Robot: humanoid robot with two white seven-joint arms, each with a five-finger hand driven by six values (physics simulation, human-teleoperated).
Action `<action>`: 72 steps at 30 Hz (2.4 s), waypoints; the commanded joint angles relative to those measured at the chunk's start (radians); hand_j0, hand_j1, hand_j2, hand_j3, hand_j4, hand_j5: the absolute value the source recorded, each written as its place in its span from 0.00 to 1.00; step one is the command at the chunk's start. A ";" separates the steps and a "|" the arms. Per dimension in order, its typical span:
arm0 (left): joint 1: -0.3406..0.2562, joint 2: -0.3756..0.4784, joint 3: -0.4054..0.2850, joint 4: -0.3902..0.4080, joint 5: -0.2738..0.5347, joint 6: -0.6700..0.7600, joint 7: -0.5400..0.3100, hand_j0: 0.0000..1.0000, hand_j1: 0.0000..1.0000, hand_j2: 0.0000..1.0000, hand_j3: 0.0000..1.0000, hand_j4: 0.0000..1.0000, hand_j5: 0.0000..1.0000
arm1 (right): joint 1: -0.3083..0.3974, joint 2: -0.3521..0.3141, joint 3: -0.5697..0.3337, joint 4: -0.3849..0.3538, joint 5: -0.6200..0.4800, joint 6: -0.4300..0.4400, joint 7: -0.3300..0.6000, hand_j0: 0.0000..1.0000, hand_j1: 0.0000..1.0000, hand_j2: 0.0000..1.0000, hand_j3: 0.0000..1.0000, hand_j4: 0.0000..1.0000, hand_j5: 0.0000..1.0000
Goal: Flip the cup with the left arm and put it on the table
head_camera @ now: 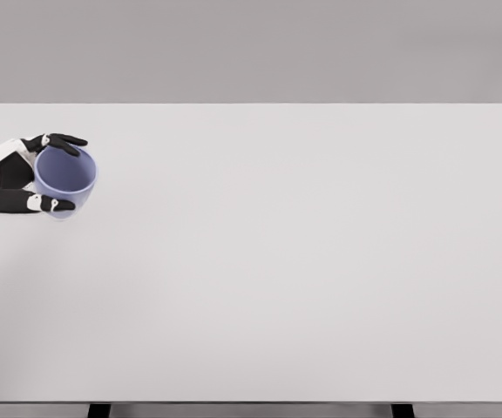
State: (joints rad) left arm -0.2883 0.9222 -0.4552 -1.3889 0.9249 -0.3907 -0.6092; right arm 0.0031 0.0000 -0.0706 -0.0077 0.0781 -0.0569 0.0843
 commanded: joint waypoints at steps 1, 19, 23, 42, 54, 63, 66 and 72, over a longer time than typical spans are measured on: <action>0.000 -0.112 0.000 0.083 0.034 0.102 -0.002 0.57 0.57 0.57 0.57 0.57 0.57 | 0.000 0.000 0.000 0.000 0.000 0.000 0.000 1.00 1.00 1.00 1.00 1.00 1.00; -0.083 -0.296 -0.004 0.202 0.006 0.228 -0.002 0.82 0.82 0.82 0.82 0.82 0.82 | 0.001 0.000 0.000 0.000 0.000 0.000 0.000 1.00 1.00 1.00 1.00 1.00 1.00; -0.083 -0.298 -0.002 0.202 0.005 0.227 -0.002 0.93 0.93 0.93 0.93 0.93 0.93 | 0.001 0.000 0.000 0.000 0.000 0.000 0.000 1.00 1.00 1.00 1.00 1.00 1.00; -0.126 -0.298 0.000 0.186 0.005 0.225 -0.002 1.00 1.00 1.00 1.00 1.00 1.00 | 0.001 0.000 0.000 0.000 0.000 0.000 0.000 1.00 1.00 1.00 1.00 1.00 1.00; -0.132 -0.296 0.006 0.186 0.005 0.225 -0.002 1.00 1.00 1.00 1.00 1.00 1.00 | 0.001 0.000 0.000 0.000 0.000 0.000 0.000 1.00 1.00 1.00 1.00 1.00 1.00; -0.146 -0.295 0.009 0.188 0.005 0.225 -0.002 1.00 1.00 1.00 1.00 1.00 1.00 | 0.001 0.000 0.000 0.000 0.000 0.000 0.000 1.00 1.00 1.00 1.00 1.00 1.00; -0.150 -0.292 0.012 0.188 0.006 0.224 -0.002 1.00 1.00 1.00 1.00 1.00 1.00 | 0.001 0.000 0.000 0.000 0.000 0.000 0.000 1.00 1.00 1.00 1.00 1.00 1.00; -0.175 -0.286 0.015 0.188 0.006 0.224 -0.002 1.00 1.00 1.00 1.00 1.00 1.00 | 0.001 0.000 0.000 0.000 0.000 -0.001 0.000 1.00 1.00 1.00 1.00 1.00 1.00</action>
State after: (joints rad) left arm -0.4648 0.6333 -0.4425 -1.2008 0.9255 -0.1676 -0.6107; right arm 0.0046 0.0000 -0.0705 -0.0077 0.0783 -0.0569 0.0844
